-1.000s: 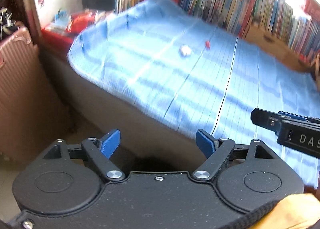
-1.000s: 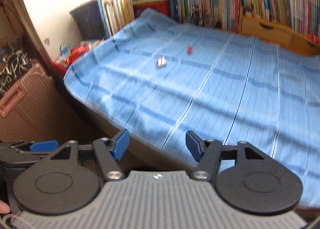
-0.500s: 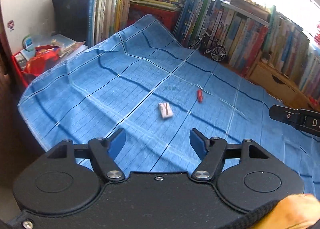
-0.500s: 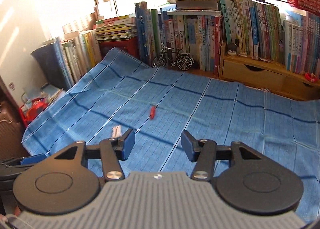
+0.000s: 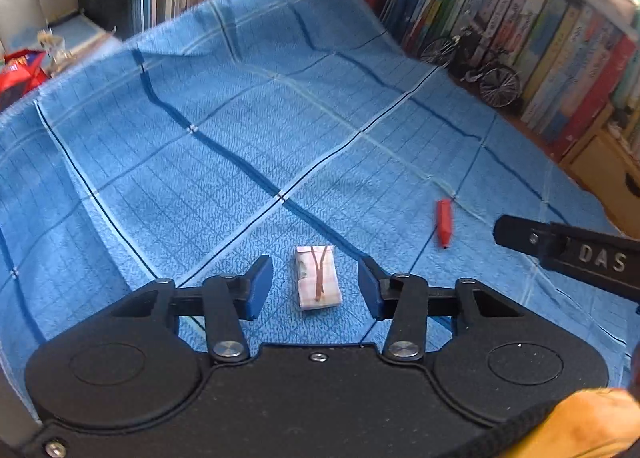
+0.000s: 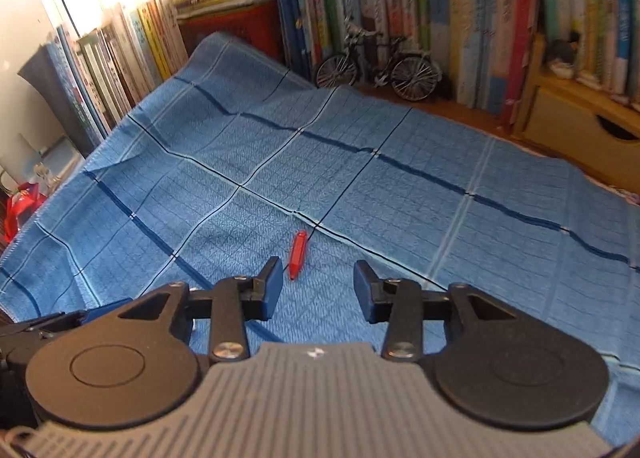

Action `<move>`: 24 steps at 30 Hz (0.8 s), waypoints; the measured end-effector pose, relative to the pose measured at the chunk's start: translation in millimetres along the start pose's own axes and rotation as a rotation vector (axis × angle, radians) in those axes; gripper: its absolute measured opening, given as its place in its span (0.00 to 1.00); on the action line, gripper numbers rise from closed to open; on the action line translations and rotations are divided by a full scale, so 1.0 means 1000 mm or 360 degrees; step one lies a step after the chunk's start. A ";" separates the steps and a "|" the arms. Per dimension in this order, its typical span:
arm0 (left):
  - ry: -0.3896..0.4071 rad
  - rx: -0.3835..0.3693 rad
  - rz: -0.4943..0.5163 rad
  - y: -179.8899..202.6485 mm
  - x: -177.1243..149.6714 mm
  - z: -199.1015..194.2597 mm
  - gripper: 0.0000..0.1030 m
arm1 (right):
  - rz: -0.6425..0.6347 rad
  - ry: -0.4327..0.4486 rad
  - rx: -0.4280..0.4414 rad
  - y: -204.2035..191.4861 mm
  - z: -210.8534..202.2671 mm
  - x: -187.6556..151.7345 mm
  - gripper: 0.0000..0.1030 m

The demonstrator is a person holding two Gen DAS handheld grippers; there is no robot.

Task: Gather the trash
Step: 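Grasp the small white wrapper with the left tool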

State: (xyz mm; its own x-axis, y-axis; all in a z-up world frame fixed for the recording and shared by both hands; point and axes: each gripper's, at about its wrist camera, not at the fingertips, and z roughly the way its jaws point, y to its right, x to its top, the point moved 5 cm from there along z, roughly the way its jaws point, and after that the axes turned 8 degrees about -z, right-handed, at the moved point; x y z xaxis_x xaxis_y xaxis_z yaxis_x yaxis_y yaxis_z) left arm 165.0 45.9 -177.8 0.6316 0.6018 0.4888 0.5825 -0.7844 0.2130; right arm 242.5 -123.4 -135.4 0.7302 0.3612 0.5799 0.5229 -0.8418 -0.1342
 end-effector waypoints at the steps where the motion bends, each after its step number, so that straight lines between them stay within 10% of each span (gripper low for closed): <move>1: -0.0012 0.0006 -0.0009 -0.001 0.000 0.006 0.42 | -0.0004 -0.0017 0.0011 -0.001 0.011 0.002 0.45; 13: 0.0003 0.0060 -0.0004 0.003 -0.002 0.023 0.42 | -0.0070 -0.0141 0.0105 -0.018 0.081 0.008 0.45; 17: -0.0006 0.0033 -0.0015 0.005 -0.002 0.021 0.22 | -0.0143 -0.0133 0.0125 -0.020 0.082 0.011 0.45; 24: 0.0004 0.0025 -0.0009 0.008 -0.002 0.016 0.22 | -0.0197 -0.0161 0.0081 -0.003 0.073 0.002 0.52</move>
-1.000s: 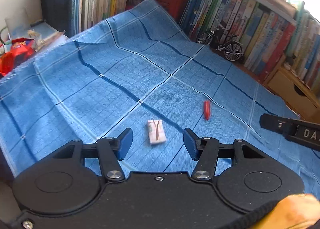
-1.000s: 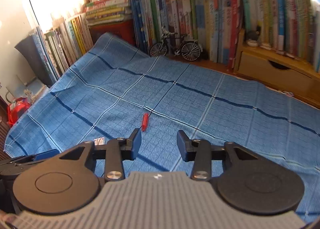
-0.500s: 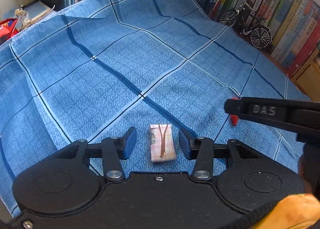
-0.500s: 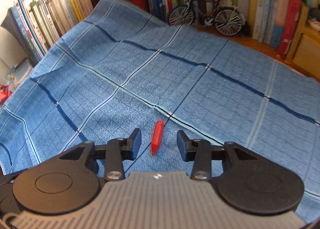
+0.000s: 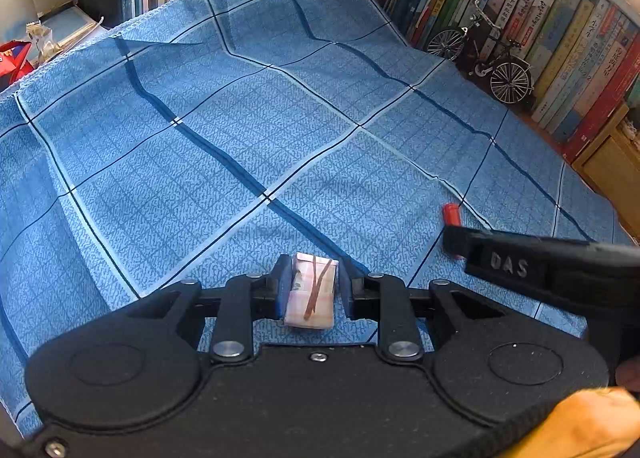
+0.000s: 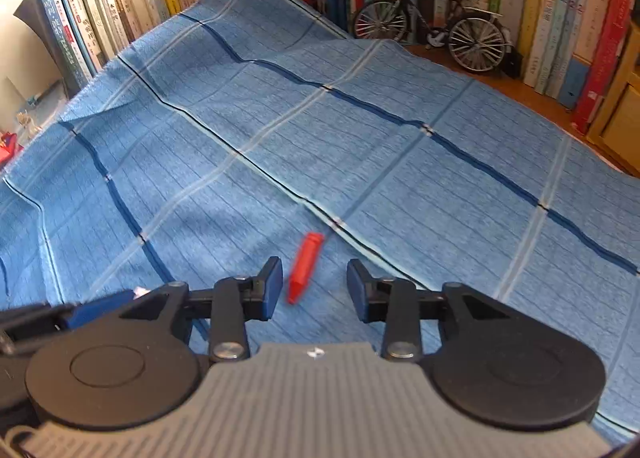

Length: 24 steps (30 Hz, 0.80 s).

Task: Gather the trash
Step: 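Grasp the small white wrapper with the left tool, then grasp the red stick with the right tool, holding the wrapper in the left tool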

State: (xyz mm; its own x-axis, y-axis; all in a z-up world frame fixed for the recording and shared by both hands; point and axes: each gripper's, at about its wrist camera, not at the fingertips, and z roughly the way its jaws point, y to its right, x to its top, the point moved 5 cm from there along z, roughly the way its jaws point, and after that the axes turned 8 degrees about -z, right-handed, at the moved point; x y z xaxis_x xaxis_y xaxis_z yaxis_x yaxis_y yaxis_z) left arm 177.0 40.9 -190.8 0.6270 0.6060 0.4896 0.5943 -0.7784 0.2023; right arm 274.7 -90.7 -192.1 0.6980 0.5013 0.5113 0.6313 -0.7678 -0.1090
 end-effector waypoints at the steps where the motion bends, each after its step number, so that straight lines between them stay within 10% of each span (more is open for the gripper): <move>1: 0.0001 0.0004 0.0003 0.000 0.000 0.000 0.22 | -0.0004 -0.0001 -0.0032 0.003 -0.001 -0.002 0.50; 9: 0.0016 0.0035 0.0010 0.002 0.004 -0.002 0.23 | 0.0171 -0.0020 -0.0366 0.040 -0.014 -0.013 0.52; 17: 0.0085 0.0056 0.0052 -0.002 0.008 -0.009 0.23 | 0.0432 0.0072 -0.0094 0.023 -0.029 -0.021 0.56; 24: 0.0084 0.0012 0.0049 -0.011 0.005 -0.020 0.23 | 0.0487 0.0088 -0.0161 0.001 -0.010 0.002 0.65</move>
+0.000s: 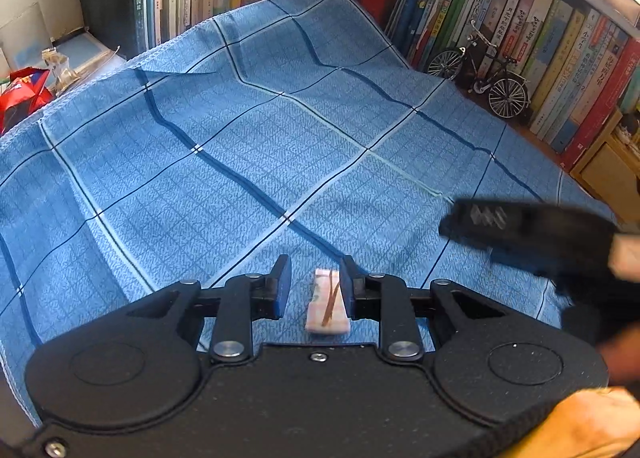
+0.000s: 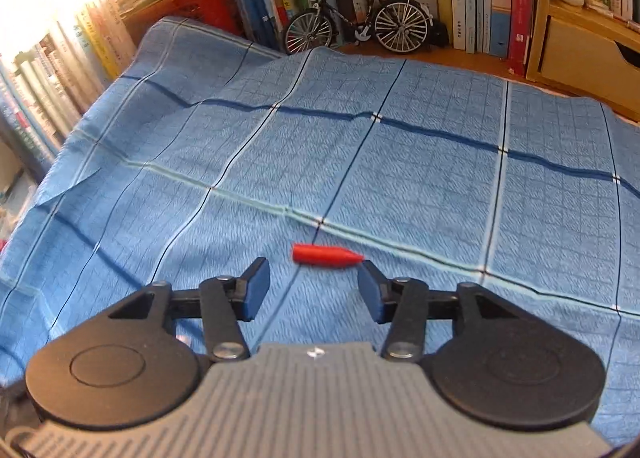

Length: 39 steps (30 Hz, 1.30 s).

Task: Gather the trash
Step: 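Grasp the red stick with the right tool, holding the wrapper in the left tool, then carry the red stick and white wrapper down over the black bin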

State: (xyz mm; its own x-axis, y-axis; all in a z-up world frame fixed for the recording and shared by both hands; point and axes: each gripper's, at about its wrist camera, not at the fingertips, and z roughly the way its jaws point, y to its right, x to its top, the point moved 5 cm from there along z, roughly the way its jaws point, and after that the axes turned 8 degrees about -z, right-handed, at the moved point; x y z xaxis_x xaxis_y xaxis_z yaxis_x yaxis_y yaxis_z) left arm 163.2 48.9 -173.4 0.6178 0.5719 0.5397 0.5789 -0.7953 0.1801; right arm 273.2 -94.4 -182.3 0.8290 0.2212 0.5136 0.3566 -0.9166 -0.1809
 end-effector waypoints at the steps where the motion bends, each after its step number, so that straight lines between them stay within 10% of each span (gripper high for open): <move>1: -0.0002 -0.0002 0.0002 -0.001 -0.001 -0.001 0.23 | 0.0013 0.0001 -0.0051 0.000 0.003 0.003 0.66; 6: -0.0018 -0.0028 0.0013 0.000 -0.007 0.000 0.33 | 0.0054 -0.0023 -0.0158 0.001 0.013 0.010 0.48; 13: -0.0055 -0.0022 0.0030 0.009 -0.014 0.012 0.41 | 0.0055 0.0019 -0.0042 0.012 0.001 0.003 0.47; 16: -0.0113 -0.0014 0.0026 0.012 -0.019 0.022 0.20 | 0.0027 0.0026 -0.0030 0.016 -0.006 -0.001 0.47; 39: -0.0043 -0.0085 0.0167 0.019 -0.042 -0.071 0.20 | -0.0008 0.0104 -0.0057 0.028 -0.096 -0.057 0.47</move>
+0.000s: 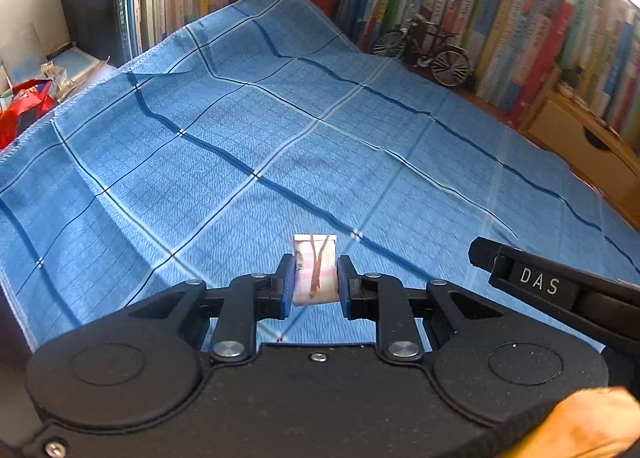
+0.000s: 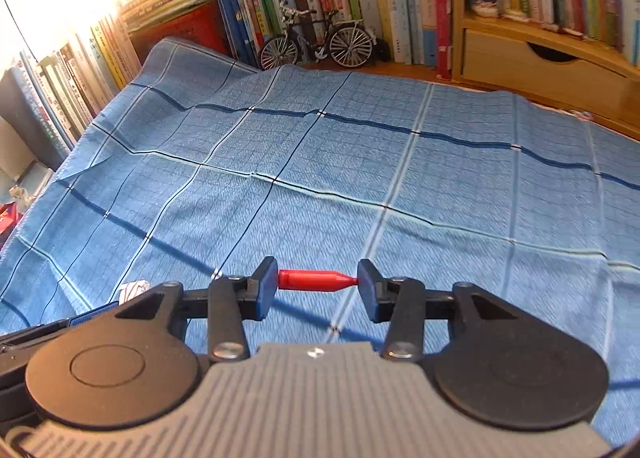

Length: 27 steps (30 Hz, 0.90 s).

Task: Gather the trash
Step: 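Carry the red stick and white wrapper down over the black bin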

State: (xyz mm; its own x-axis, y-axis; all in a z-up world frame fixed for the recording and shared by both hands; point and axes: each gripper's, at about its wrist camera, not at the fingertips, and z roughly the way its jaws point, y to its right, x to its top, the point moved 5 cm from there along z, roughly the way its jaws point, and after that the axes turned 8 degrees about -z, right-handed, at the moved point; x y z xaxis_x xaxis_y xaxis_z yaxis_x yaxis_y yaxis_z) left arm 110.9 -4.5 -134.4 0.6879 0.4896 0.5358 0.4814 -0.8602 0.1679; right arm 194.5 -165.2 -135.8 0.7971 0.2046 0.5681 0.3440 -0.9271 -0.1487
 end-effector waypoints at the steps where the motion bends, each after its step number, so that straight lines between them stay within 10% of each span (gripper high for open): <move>1: 0.0000 -0.0012 0.0010 0.000 -0.004 -0.006 0.20 | 0.0004 0.0011 -0.0011 0.000 -0.007 -0.004 0.47; 27: 0.0021 -0.0236 0.0291 -0.096 -0.147 -0.210 0.20 | 0.0026 0.0194 -0.0212 -0.062 -0.206 -0.149 0.47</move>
State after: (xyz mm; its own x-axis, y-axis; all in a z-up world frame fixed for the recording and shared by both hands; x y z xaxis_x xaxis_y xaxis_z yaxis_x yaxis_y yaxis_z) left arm -150.8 -24.3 -55.6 0.7487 0.3229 0.5789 0.2641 -0.9463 0.1862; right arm -47.3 -202.7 -44.5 0.7330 0.1571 0.6618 0.2562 -0.9651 -0.0547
